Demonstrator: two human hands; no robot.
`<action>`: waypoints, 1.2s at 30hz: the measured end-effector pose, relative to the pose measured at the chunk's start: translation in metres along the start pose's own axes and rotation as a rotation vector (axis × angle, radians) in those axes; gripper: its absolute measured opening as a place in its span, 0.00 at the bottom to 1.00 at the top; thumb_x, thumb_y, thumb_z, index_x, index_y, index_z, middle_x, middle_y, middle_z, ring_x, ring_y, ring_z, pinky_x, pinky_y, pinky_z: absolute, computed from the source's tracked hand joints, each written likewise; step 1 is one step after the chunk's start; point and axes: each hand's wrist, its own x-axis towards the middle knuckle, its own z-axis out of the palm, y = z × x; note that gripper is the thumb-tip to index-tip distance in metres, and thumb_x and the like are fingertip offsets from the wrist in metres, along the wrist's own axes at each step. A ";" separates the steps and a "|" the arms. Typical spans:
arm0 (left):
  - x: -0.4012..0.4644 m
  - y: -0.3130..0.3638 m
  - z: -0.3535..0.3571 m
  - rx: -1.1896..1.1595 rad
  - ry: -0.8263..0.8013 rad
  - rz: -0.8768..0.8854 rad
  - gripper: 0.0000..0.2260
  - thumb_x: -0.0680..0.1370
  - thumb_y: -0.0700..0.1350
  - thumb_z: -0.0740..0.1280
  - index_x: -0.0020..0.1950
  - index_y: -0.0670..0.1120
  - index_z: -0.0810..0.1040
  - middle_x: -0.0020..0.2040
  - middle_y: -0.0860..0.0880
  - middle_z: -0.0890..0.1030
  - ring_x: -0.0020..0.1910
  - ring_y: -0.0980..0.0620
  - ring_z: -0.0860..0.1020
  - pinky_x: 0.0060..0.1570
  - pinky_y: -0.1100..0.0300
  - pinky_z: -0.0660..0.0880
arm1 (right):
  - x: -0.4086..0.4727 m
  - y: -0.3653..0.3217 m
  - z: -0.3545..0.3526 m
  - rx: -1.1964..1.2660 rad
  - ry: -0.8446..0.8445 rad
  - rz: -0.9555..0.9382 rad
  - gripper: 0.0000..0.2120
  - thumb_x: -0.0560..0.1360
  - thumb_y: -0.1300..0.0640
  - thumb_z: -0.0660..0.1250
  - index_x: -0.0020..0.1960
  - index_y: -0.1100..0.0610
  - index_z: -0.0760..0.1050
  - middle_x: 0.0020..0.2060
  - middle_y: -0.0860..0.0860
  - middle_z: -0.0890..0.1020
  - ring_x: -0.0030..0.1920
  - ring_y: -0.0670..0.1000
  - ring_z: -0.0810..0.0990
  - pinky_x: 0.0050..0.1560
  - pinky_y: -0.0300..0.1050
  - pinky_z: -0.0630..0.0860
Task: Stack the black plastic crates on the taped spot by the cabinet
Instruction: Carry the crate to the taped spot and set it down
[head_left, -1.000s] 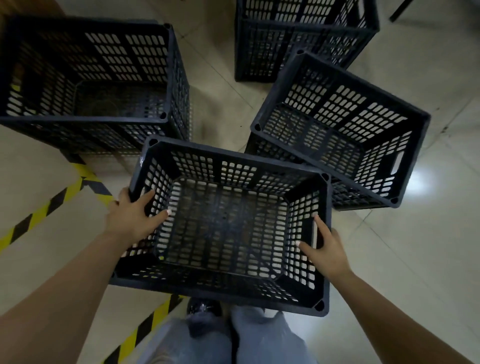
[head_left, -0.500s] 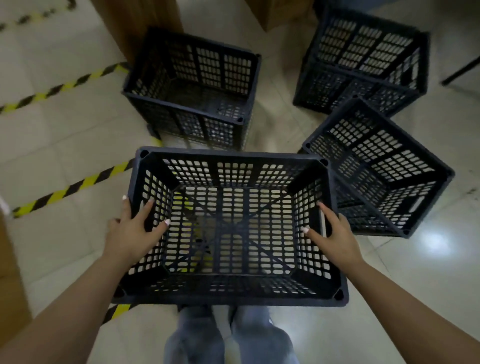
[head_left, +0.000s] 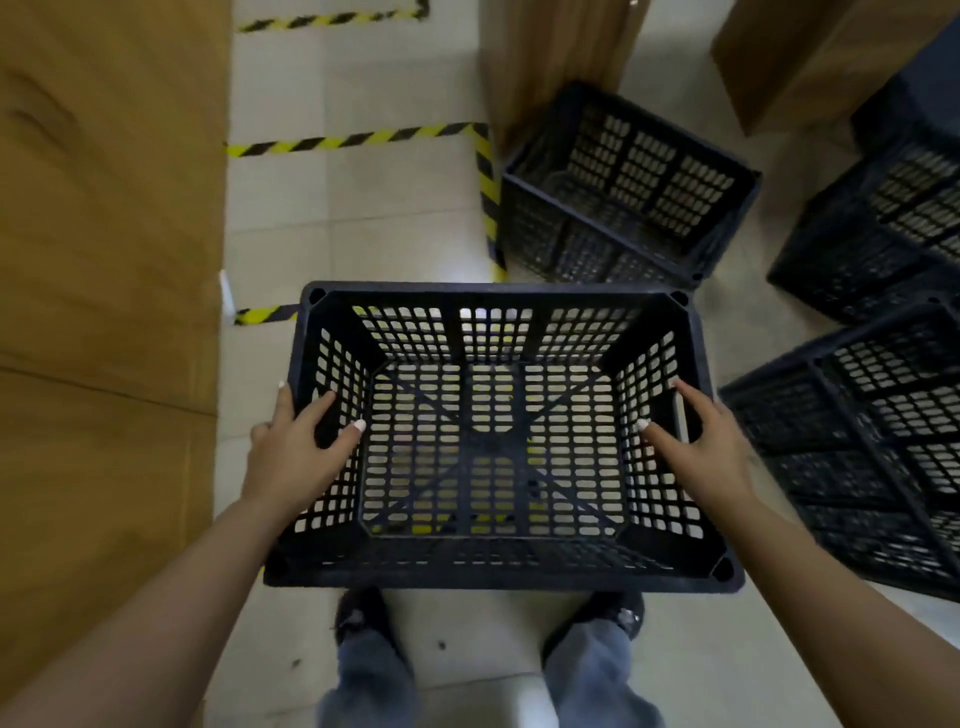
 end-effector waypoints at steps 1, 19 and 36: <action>0.004 -0.018 -0.009 -0.010 -0.013 -0.010 0.32 0.73 0.68 0.59 0.75 0.58 0.63 0.79 0.46 0.49 0.72 0.33 0.57 0.67 0.41 0.62 | -0.001 -0.012 0.015 0.002 0.002 -0.016 0.32 0.70 0.47 0.73 0.72 0.48 0.66 0.66 0.56 0.72 0.67 0.56 0.69 0.65 0.53 0.67; 0.114 -0.178 -0.042 -0.053 -0.073 -0.110 0.30 0.75 0.66 0.60 0.74 0.56 0.65 0.80 0.46 0.47 0.74 0.31 0.53 0.69 0.38 0.58 | 0.044 -0.104 0.197 -0.058 -0.134 -0.061 0.34 0.68 0.42 0.74 0.70 0.47 0.67 0.64 0.55 0.74 0.65 0.55 0.72 0.65 0.57 0.71; 0.225 -0.212 0.081 -0.072 -0.090 -0.120 0.33 0.73 0.71 0.53 0.76 0.61 0.56 0.80 0.48 0.46 0.75 0.35 0.53 0.70 0.41 0.58 | 0.130 -0.020 0.316 -0.118 -0.171 -0.061 0.35 0.69 0.44 0.73 0.72 0.49 0.65 0.64 0.56 0.72 0.66 0.57 0.70 0.65 0.56 0.69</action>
